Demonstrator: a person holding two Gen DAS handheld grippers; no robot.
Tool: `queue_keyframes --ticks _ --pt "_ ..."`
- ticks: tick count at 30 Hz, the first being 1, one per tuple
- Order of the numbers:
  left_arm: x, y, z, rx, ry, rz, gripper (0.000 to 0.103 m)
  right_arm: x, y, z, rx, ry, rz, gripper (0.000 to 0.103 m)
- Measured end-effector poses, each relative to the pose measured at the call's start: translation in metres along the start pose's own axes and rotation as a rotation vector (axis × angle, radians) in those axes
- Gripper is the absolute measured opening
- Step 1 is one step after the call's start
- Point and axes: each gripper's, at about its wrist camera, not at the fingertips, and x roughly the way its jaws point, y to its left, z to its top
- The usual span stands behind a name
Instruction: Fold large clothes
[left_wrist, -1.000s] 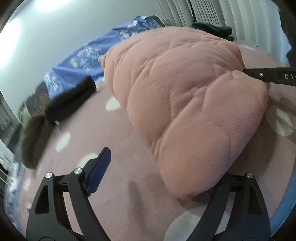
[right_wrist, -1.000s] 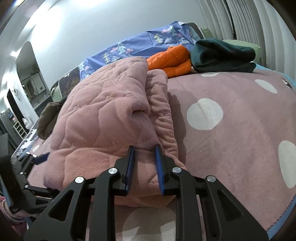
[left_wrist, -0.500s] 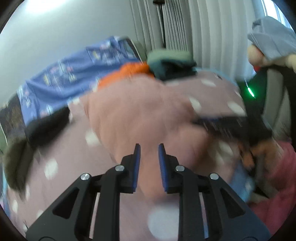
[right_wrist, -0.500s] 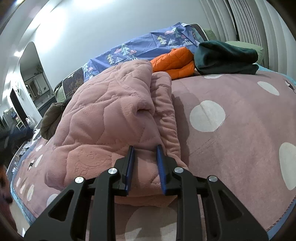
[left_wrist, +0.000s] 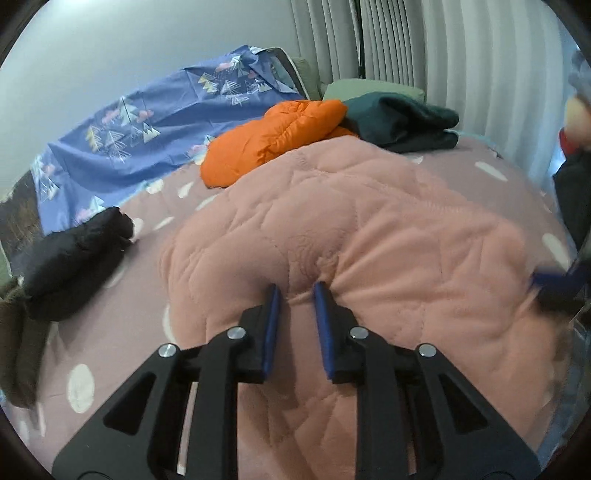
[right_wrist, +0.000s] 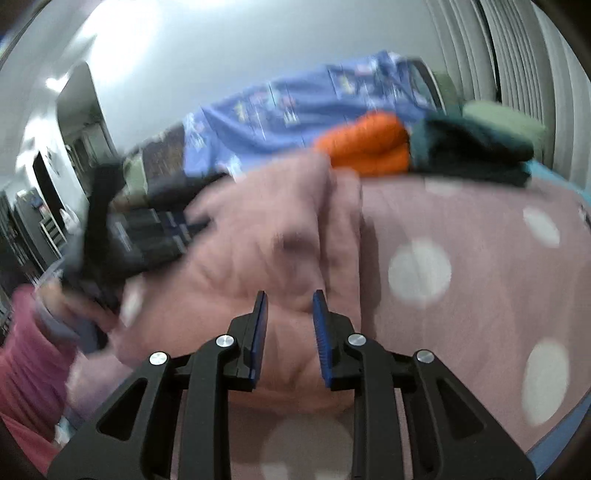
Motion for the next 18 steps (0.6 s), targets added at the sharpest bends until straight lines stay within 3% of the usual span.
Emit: queue_keyframes --ticks 3,6,8,11,14,15,18 --pt "0.002 0.002 0.002 -0.015 -0.004 -0.014 0.019 -0.004 0.014 0.032 -0.053 -0.066 0.078 0.025" --pt "0.002 0.005 0.000 -0.016 -0.011 -0.020 0.019 0.030 0.020 0.046 -0.080 -0.047 0.051 0.024" --pt "0.002 0.010 -0.003 -0.032 -0.030 -0.043 0.019 0.084 -0.005 0.029 -0.001 0.088 -0.066 0.020" --pt "0.008 0.017 -0.007 -0.070 -0.062 -0.113 0.021 0.096 -0.032 0.005 0.097 0.052 -0.020 0.022" --pt "0.005 0.020 -0.007 -0.120 -0.092 -0.121 0.022 0.083 -0.026 0.007 0.099 0.065 -0.052 0.029" --pt "0.002 0.022 -0.007 -0.132 -0.098 -0.132 0.022 0.083 -0.023 0.004 0.063 0.069 -0.081 0.041" --pt "-0.010 0.041 0.002 -0.237 -0.102 -0.226 0.023 0.086 -0.034 0.000 0.121 0.088 -0.044 0.044"
